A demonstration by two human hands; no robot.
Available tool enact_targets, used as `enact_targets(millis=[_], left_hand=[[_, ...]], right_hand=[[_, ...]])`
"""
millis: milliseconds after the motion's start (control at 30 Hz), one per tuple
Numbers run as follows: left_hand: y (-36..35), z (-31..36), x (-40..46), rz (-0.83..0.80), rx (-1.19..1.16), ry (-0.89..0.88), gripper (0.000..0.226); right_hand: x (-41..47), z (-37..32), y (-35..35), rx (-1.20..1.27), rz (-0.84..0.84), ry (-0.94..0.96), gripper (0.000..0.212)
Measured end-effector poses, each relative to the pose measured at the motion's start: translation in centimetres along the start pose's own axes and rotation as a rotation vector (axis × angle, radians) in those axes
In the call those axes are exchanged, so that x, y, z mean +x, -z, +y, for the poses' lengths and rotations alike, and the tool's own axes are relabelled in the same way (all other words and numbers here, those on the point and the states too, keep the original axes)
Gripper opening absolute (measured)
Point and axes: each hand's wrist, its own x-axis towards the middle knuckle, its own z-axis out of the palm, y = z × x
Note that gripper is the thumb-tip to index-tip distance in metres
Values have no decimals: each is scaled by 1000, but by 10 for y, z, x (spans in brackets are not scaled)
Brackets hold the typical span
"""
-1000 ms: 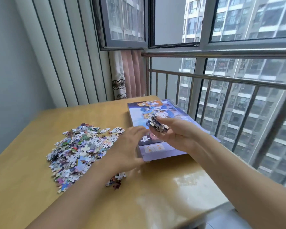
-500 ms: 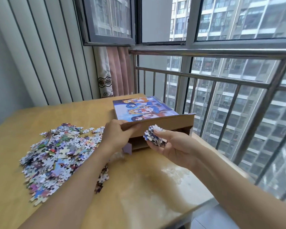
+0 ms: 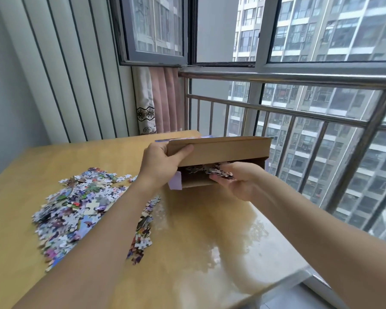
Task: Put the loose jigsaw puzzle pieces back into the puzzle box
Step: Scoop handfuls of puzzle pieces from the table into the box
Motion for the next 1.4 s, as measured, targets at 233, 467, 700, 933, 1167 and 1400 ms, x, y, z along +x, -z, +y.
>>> enact_targets(millis=[233, 467, 700, 933, 1167, 1400], left_hand=[[5, 9, 9, -35, -127, 11, 10], [7, 11, 5, -48, -128, 4, 7], [13, 17, 6, -25, -172, -1, 10], [11, 18, 5, -41, -152, -20, 7], [17, 28, 6, -14, -219, -4, 2], [34, 74, 49, 121, -138, -103, 35]], right_hand=[[25, -13, -2, -269, 58, 174, 39], [30, -14, 36, -1490, 171, 556, 18], [1, -11, 46, -1795, -180, 1111, 42], [4, -17, 28, -1815, -343, 800, 71], [10, -38, 19, -1888, -378, 737, 103], [1, -81, -7, -1675, 93, 1515, 18]])
